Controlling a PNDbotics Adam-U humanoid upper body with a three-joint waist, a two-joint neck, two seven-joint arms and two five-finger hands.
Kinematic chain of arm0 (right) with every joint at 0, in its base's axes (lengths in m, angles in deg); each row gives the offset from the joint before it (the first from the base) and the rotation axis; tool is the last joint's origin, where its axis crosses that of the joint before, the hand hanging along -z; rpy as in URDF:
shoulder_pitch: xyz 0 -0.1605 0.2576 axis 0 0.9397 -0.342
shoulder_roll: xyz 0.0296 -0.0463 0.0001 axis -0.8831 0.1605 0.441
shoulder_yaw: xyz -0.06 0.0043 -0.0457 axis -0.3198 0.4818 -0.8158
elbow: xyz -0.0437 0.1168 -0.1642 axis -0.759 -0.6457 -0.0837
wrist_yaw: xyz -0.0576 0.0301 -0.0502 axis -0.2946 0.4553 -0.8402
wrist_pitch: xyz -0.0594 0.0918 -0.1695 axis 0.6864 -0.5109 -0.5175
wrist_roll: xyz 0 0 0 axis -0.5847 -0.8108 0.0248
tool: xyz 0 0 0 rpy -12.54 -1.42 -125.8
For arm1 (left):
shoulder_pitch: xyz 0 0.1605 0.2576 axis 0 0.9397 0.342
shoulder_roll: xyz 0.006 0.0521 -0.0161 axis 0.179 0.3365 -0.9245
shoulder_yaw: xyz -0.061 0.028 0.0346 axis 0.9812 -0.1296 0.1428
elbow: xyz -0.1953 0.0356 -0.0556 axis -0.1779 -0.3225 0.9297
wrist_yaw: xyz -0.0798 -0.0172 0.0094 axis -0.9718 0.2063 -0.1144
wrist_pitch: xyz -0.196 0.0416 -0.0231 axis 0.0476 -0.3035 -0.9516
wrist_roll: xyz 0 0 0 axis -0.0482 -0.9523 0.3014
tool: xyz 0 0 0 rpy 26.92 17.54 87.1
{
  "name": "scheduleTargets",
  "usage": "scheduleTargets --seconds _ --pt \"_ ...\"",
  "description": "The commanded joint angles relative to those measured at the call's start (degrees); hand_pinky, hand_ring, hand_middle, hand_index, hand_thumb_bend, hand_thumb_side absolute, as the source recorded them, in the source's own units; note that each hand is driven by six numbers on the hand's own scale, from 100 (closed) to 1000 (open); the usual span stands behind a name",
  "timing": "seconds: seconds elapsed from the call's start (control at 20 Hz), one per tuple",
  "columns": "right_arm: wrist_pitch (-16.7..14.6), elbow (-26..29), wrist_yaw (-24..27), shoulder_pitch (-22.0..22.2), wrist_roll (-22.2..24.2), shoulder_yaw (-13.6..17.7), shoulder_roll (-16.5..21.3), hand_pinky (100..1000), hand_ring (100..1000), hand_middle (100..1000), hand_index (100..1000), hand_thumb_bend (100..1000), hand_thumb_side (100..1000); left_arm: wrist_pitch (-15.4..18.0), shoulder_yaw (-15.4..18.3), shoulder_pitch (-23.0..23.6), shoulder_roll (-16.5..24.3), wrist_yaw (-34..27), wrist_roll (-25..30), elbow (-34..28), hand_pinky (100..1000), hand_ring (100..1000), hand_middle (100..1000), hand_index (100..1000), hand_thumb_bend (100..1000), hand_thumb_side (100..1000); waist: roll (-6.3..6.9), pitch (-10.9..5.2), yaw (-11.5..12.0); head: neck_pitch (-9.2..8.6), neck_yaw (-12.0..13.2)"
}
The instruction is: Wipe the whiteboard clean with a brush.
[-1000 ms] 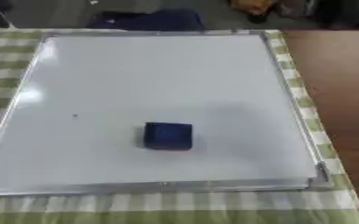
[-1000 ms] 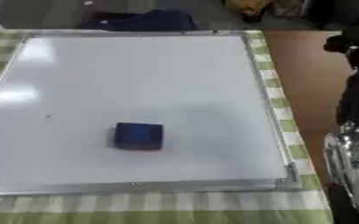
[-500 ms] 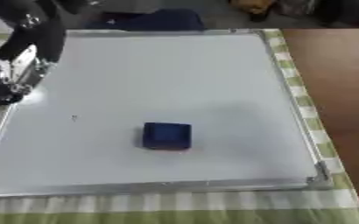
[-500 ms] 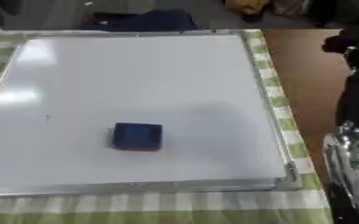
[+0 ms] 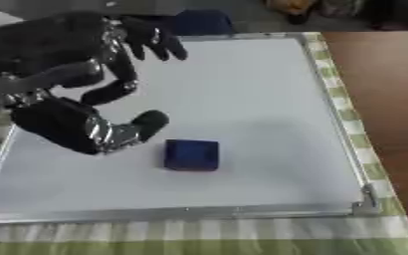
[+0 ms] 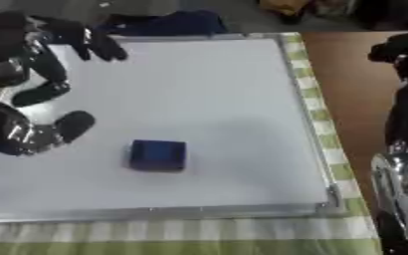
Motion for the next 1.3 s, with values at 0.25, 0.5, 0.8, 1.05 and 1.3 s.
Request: scheduleTargets --seconds 0.25,0.5,0.8,1.05,1.3 --pt "-0.01 1.14 0.27 -0.17 0.40 -0.10 1.27 553 551 431 550 100 889 -0.12 -3.52 -2.63 -1.46 3.85 2.99 6.78 754 873 841 100 576 929 -0.02 -1.05 -0.16 -0.03 0.63" --pt "0.07 1.14 0.19 -0.11 0.55 -0.15 1.13 553 551 430 549 100 889 1.26 -4.70 -3.19 -3.25 5.59 5.65 10.80 786 890 852 111 675 989 -0.02 -1.03 -0.21 0.13 0.76" --pt "0.10 1.14 0.11 -0.02 0.58 -0.13 0.95 553 550 428 546 100 889 2.23 -5.58 -3.42 -5.38 8.96 5.88 15.86 761 883 849 111 709 993 -0.11 -0.97 -0.41 0.16 1.03" --pt "0.21 1.14 0.02 0.03 0.68 -0.14 0.73 553 550 427 545 100 889 3.20 -6.04 -3.62 -7.26 12.06 5.13 20.17 719 862 853 100 667 955 -0.16 -0.85 -0.48 0.35 1.24" --pt "0.31 1.14 -0.09 0.06 0.70 -0.08 0.51 554 549 426 543 100 888 4.31 -6.12 -4.10 -9.32 15.68 2.64 24.45 705 851 839 100 577 856 -0.19 -0.68 -0.59 0.61 1.33"
